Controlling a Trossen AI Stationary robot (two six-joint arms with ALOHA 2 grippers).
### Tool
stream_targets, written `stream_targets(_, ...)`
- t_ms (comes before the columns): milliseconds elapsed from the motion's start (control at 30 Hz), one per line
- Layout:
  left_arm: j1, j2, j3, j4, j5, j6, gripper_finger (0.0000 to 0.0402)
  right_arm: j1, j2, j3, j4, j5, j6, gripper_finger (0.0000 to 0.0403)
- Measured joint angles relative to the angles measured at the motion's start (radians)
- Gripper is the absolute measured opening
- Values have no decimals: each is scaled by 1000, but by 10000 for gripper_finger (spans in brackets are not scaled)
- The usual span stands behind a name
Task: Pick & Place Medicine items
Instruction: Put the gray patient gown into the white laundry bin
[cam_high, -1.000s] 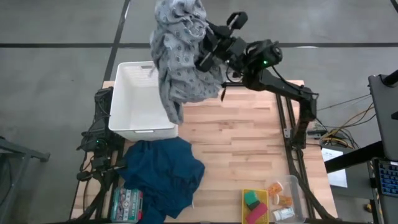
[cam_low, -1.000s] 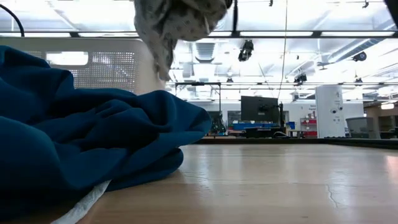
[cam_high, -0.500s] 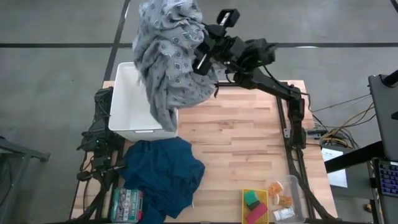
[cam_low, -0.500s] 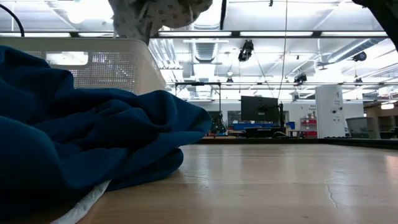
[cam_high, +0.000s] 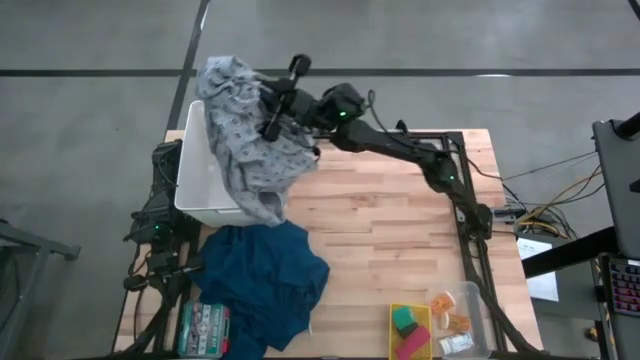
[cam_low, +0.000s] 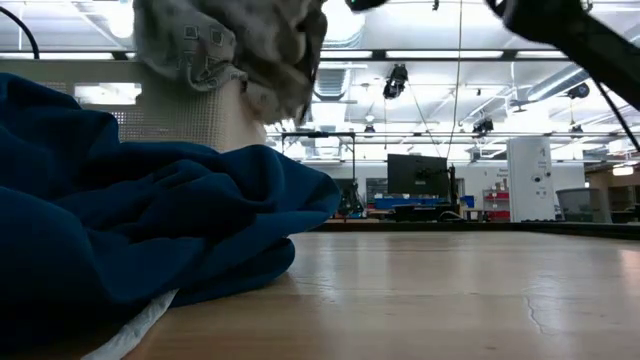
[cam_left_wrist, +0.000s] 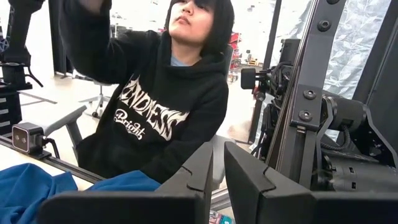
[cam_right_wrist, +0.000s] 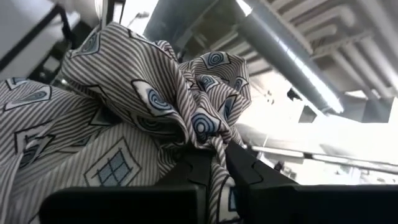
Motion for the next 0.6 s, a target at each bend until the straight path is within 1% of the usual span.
stream_targets(167, 0, 0, 0, 0, 0, 0, 47, -24, 91, -2, 31, -2, 20, 13)
stream_targets(333, 0, 0, 0, 0, 0, 0, 47, -35, 142, -2, 3, -45, 117, 13)
stream_targets(433, 0, 0, 0, 0, 0, 0, 47, -36, 151, -2, -63, -85, 207, 13)
stream_targets(500, 0, 0, 0, 0, 0, 0, 47, -36, 151, -2, -133, -88, 257, 13)
stream_targets(600, 0, 0, 0, 0, 0, 0, 47, -36, 150, -1, -252, -86, 269, 13)
